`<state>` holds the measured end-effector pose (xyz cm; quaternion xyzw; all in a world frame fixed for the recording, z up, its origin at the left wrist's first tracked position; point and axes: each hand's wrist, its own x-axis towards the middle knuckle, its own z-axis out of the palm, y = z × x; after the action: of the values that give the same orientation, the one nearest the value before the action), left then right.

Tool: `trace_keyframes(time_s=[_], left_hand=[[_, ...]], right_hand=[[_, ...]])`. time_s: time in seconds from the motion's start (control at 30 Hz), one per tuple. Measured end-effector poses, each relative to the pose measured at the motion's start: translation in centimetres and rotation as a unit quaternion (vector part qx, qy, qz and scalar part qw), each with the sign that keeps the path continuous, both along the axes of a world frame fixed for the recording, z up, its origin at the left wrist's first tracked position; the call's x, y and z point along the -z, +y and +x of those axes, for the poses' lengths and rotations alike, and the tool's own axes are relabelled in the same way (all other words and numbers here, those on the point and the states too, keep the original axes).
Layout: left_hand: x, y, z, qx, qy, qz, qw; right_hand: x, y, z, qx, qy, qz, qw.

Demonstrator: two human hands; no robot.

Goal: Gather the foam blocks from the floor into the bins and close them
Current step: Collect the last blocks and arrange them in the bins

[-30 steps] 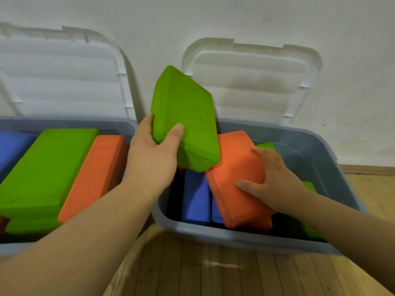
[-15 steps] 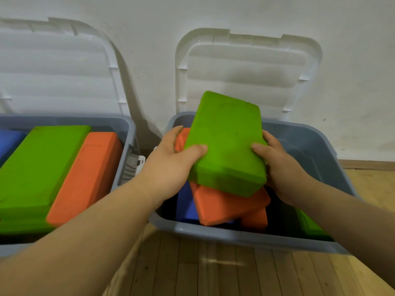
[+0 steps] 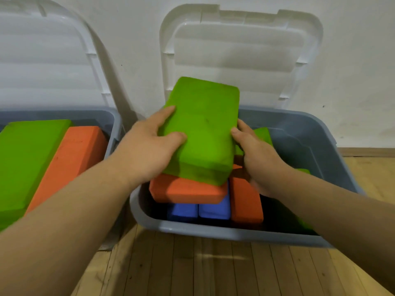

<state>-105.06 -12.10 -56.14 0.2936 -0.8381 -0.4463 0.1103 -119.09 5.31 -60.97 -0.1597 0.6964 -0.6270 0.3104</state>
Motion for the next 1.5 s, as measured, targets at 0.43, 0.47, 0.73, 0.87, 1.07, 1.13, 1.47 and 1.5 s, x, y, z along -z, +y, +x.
trace_keyframes(time_s=[0.43, 0.47, 0.73, 0.87, 1.07, 1.13, 1.47, 1.5], left_hand=[[1.3, 4.8, -1.8, 0.119, -0.078, -0.452, 0.881], [1.3, 4.7, -1.8, 0.117, -0.079, -0.452, 0.881], [1.5, 3.9, -1.6, 0.113, -0.064, -0.455, 0.881], [1.7, 3.9, -1.5, 0.108, -0.049, -0.460, 0.880], [1.9, 3.7, -1.4, 0.104, -0.046, -0.454, 0.884], [1.9, 3.7, -1.4, 0.102, -0.047, -0.455, 0.883], [1.4, 3.6, -1.2, 0.103, -0.055, -0.439, 0.891], [1.4, 3.7, -1.2, 0.102, -0.056, -0.439, 0.891]], right_hand=[[6.8, 5.5, -10.3, -0.072, 0.288, 0.458, 0.838], [6.8, 5.7, -10.7, -0.077, 0.286, 0.466, 0.834], [5.3, 8.9, -12.4, 0.014, 0.295, 0.496, 0.817], [6.1, 10.7, -12.5, 0.040, 0.315, 0.490, 0.812], [6.0, 11.4, -12.7, 0.057, 0.438, 0.562, 0.700], [5.9, 11.2, -12.2, 0.043, 0.421, 0.575, 0.700], [4.3, 2.1, -8.6, -0.161, 0.395, 0.357, 0.831], [4.7, 1.2, -8.4, -0.198, 0.371, 0.371, 0.828]])
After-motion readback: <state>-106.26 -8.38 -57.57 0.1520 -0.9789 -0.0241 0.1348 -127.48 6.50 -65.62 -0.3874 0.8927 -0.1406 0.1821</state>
